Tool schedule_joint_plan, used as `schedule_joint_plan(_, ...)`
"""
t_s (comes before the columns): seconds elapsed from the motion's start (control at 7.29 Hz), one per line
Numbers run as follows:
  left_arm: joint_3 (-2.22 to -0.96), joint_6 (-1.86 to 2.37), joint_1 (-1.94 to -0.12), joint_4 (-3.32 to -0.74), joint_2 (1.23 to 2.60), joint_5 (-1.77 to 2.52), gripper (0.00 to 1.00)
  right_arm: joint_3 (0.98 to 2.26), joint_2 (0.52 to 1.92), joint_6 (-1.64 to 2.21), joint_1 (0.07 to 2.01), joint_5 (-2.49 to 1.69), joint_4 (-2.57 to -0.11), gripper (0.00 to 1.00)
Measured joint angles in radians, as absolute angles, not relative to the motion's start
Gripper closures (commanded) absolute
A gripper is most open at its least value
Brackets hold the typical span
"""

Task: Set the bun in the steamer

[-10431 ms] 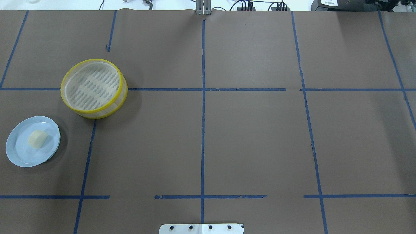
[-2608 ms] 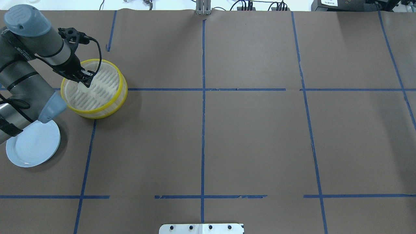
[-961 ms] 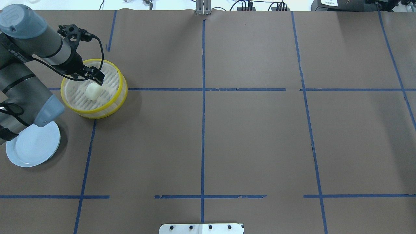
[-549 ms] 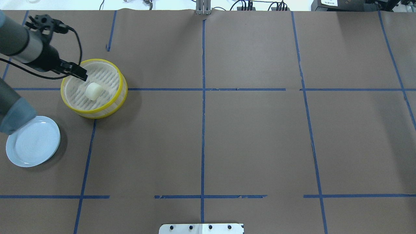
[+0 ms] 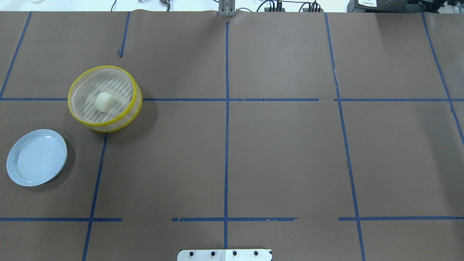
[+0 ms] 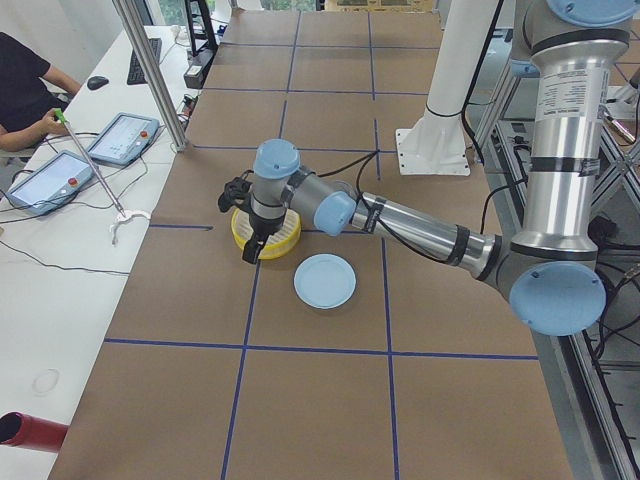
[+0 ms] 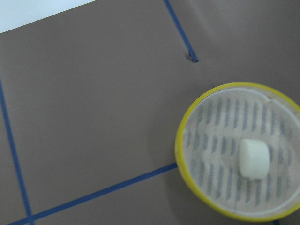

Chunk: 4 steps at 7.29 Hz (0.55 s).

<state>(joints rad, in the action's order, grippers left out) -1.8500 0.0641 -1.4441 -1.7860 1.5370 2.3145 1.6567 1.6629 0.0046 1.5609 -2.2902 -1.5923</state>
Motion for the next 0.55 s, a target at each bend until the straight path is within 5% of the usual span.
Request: schedule_joint_plan(0.55, -1.683, -0.131, -1.562, -1.773, 1.452, 2.341, 0.00, 1.657, 1.663, 0.005, 1.560, -2.290, -1.592, 0.00)
